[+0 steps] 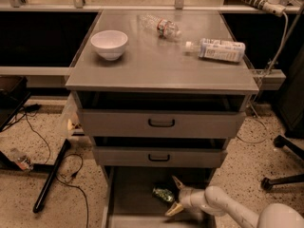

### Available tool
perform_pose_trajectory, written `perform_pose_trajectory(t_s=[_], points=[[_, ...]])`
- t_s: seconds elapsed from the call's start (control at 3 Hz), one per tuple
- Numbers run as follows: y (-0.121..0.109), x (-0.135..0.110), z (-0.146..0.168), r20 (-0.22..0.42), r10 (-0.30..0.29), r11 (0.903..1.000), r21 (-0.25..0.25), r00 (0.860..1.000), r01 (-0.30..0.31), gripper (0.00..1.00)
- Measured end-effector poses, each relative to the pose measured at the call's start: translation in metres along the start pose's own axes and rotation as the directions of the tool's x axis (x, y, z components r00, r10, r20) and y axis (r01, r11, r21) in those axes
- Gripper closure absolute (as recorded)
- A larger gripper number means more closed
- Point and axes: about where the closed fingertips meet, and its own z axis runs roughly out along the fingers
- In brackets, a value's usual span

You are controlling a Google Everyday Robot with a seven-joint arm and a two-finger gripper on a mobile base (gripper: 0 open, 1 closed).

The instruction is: Pick green can from bottom drawer and place on counter

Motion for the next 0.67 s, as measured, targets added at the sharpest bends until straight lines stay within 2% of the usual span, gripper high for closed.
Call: perform_pose_trajectory(t_s=[0.67], points=[[0.001,0.025,0.026,-0.04,0.044,0.9984,-0.034,0.998,-0.045,0.0]])
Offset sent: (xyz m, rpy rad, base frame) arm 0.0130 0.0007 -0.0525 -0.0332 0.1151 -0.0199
